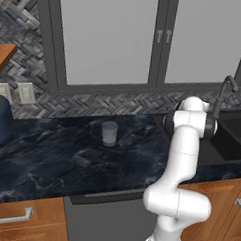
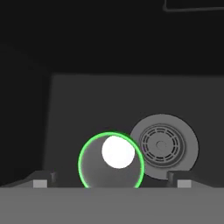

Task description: Place the mug in the left basin and the glass cup in the right basin of the sink.

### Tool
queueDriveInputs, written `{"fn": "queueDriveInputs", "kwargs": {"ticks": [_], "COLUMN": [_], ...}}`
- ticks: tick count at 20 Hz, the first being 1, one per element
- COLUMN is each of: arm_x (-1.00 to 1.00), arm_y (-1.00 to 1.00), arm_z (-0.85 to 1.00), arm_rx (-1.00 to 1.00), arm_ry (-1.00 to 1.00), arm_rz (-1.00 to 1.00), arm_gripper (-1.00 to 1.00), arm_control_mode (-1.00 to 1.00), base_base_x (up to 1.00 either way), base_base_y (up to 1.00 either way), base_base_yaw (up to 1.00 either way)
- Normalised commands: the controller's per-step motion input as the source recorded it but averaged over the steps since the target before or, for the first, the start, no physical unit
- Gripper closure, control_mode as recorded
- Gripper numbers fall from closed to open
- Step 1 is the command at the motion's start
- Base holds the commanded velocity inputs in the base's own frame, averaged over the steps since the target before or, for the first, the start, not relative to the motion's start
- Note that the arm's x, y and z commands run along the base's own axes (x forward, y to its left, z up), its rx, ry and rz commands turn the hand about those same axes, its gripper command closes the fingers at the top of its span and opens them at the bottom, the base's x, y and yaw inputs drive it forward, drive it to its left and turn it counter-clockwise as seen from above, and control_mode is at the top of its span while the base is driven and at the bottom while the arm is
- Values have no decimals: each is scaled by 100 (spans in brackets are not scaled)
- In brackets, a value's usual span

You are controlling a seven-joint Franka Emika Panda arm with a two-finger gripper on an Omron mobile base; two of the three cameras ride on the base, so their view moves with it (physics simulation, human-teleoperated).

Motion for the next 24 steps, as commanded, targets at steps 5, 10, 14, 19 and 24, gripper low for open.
{"fn": "queueDriveInputs", "kwargs": {"ticks": [5, 10, 14, 19, 24], "arm_x": [-7, -2, -13, -11, -3], "arm_y": [52, 45, 37, 36, 40], "arm_z": [25, 34, 37, 36, 26], "arm_rx": [-3, -1, -2, -4, 0], "arm_ry": [-4, 0, 0, 0, 0], "arm_rz": [0, -1, -3, -2, 0], "arm_gripper": [-100, -100, -100, -100, -100], "arm_control_mode": [-100, -100, -100, -100, -100], "base_base_x": [0, 0, 0, 0, 0], "base_base_y": [0, 0, 0, 0, 0], "base_base_yaw": [0, 0, 0, 0, 0]}}
